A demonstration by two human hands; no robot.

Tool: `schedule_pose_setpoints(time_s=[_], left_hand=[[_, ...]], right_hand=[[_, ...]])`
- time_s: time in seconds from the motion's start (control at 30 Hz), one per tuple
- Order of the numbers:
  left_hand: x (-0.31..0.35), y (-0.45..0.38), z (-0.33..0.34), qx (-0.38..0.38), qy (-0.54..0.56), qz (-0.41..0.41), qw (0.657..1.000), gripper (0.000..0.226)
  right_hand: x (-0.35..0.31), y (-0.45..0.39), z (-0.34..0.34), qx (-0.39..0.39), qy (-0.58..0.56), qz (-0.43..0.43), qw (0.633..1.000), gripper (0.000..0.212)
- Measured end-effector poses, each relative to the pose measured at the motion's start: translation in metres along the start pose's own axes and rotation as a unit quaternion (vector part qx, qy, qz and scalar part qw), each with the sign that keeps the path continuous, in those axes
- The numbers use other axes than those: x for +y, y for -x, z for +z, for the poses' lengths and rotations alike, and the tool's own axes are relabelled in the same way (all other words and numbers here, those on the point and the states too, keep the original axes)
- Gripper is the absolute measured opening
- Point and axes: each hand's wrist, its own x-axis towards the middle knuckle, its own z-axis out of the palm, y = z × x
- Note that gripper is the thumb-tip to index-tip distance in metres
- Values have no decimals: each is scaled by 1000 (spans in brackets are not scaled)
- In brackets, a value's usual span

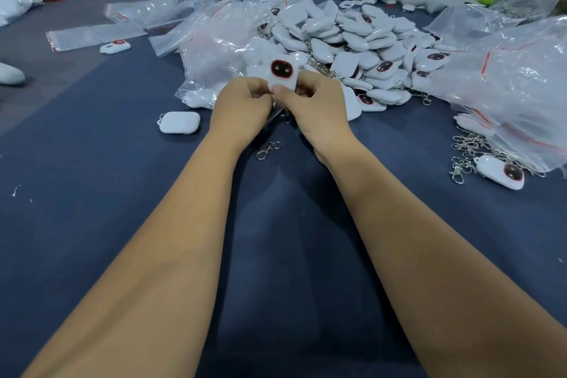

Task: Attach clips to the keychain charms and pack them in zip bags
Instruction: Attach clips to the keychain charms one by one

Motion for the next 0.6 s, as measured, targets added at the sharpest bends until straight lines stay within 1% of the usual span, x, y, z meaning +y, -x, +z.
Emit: schedule_pose_setpoints(time_s=[0.1,0.17,0.23,0.33,0.43,0.5,0.53,0.6], left_hand=[[2,0,-1,-8,47,-9,999,23],[2,-2,-1,-5,80,-11,997,25],[2,-3,-1,-1,101,-10,995,28],[1,-4,1,5,122,-11,992,32],[4,-5,5,45,140,-25,989,39],[8,-3,9,72,164,-37,983,35],[10,-1,11,74,169,-34,982,30],[11,2,15,58,145,-12,988,25]], right_hand=[[0,-3,7,8,20,6,1000,15],[2,-4,10,15,18,10,1000,14],[3,-4,11,6,14,15,1000,13],[4,-2,10,-14,-56,42,997,6],[6,-4,10,-21,-94,71,993,13],[7,-6,10,-23,-90,82,992,15],[8,-7,10,-25,-88,83,992,14],[9,-7,8,-30,-93,80,992,9]])
